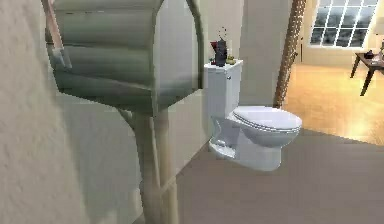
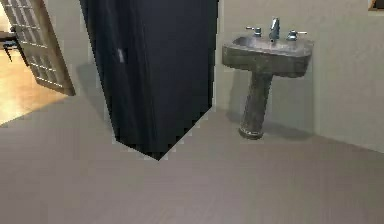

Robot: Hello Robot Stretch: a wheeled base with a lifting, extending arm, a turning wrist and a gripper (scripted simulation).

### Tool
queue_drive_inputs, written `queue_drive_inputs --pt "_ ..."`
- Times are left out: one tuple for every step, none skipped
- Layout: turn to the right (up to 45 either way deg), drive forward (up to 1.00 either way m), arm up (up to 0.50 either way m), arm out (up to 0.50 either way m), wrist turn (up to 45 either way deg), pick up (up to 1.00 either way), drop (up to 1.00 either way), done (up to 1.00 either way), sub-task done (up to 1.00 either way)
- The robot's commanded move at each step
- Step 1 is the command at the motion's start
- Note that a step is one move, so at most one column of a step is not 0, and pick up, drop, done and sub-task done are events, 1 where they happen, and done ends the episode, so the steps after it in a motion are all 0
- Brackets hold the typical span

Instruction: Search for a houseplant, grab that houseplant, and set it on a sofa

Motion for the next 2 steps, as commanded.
queue_drive_inputs --pt "45.0 0.0 0.0 0.0 0.0 0.0 0.0 0.0 0.0" --pt "3.0 0.0 0.0 0.0 0.0 0.0 0.0 0.0 0.0"
